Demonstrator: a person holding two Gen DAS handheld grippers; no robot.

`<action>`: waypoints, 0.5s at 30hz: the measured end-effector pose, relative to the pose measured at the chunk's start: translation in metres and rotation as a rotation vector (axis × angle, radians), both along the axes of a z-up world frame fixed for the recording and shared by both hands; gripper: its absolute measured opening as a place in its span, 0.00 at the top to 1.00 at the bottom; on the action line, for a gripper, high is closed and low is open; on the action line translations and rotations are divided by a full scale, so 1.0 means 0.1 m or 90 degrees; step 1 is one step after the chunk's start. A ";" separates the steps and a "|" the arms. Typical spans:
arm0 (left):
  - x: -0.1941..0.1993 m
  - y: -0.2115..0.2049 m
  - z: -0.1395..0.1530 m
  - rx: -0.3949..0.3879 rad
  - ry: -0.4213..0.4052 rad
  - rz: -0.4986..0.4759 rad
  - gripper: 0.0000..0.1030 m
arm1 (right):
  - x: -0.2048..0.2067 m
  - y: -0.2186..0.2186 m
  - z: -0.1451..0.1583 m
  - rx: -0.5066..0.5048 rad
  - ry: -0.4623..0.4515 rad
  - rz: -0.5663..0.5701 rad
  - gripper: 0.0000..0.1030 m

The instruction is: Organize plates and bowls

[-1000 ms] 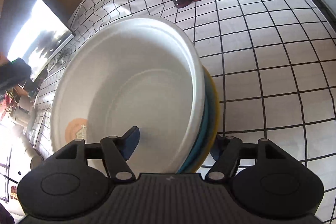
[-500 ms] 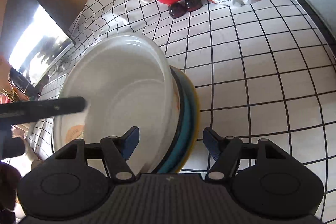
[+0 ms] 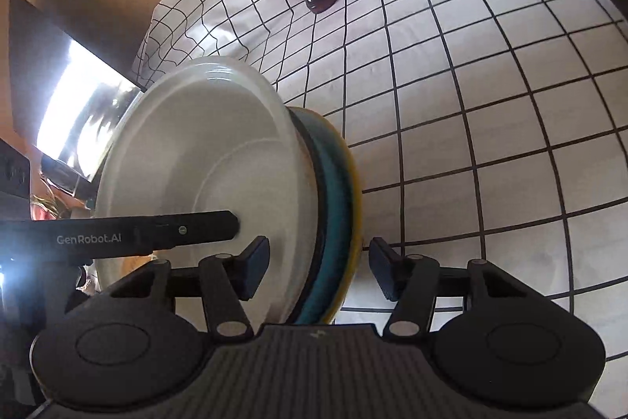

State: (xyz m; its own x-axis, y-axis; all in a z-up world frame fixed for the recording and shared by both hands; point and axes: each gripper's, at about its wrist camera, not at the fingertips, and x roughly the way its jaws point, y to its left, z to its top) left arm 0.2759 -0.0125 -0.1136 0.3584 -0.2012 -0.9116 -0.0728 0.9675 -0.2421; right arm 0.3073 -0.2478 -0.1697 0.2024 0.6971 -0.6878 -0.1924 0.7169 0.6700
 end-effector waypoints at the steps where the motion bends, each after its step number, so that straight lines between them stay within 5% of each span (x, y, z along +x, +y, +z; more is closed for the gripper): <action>1: -0.02 -0.02 0.02 0.006 -0.002 -0.004 0.54 | 0.01 0.00 -0.01 0.002 0.003 0.000 0.49; 8: -0.03 -0.18 0.08 0.054 0.006 -0.007 0.55 | 0.09 -0.11 -0.19 0.075 0.057 0.003 0.49; 15: -0.04 -0.21 0.08 0.077 0.045 -0.006 0.55 | 0.01 0.01 -0.08 0.038 -0.001 0.030 0.49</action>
